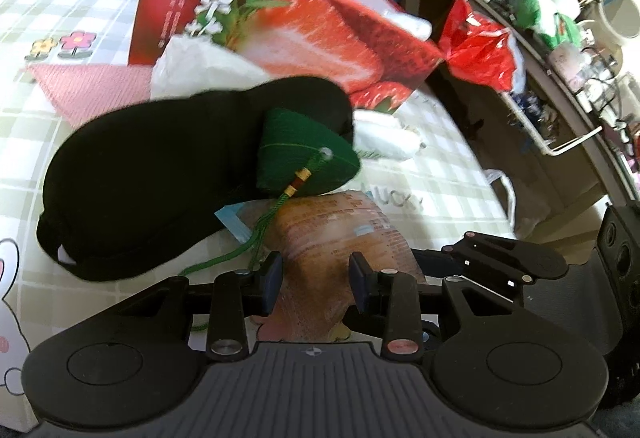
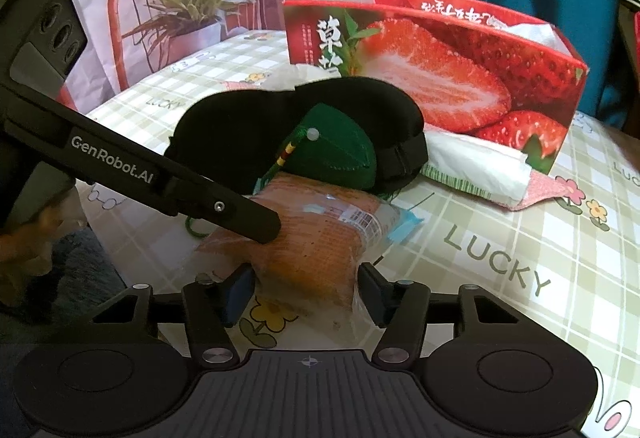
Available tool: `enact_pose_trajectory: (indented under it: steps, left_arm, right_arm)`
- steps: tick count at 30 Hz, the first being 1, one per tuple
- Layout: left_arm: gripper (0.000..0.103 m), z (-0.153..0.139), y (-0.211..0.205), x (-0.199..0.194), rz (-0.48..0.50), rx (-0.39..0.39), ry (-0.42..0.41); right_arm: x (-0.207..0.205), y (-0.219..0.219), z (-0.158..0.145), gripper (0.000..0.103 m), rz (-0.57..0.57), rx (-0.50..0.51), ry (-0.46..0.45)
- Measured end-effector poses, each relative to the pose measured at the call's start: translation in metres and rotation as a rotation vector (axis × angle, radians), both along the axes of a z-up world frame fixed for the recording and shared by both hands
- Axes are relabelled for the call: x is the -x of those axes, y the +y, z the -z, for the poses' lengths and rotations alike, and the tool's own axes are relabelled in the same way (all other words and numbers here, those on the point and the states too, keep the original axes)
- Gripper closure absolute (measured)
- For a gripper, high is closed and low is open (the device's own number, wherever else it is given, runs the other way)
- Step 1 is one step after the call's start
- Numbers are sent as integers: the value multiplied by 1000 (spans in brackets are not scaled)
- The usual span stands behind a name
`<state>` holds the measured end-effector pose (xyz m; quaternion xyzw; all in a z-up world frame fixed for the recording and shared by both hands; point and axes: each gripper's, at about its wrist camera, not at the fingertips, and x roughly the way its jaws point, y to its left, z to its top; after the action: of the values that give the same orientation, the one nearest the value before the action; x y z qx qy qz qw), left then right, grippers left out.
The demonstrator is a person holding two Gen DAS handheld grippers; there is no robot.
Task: Organize soft objects
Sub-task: 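Reach the left tool to the wrapped bread pastry and close on it, then lift the bread pastry with the left tool and release it into the box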
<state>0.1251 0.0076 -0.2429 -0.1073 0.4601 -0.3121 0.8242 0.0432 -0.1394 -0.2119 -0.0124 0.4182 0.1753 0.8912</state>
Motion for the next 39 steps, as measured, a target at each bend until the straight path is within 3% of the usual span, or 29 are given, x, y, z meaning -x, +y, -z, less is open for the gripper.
enact_pose_trajectory:
  steps: [7,15,22,31,39]
  left_arm:
    - [65,-22,-6,1,38,55,-50]
    - [65,-41,-11,-6,55,152,-35]
    - [66,-51,-21,-6,77,164,-60]
    - [67,-51,-20,-9,83,161,-71]
    - [67,-69,-16,-15,62,173,-130]
  right_arm:
    - [9,-5,-24,51,19,9,-81]
    - [15,-12,-60,51,19,69,-179]
    - [17,-13,-82,52,4,125,-238]
    - [17,-14,-84,52,11,124,-246]
    - [12,-14,-92,53,-2,139,-291]
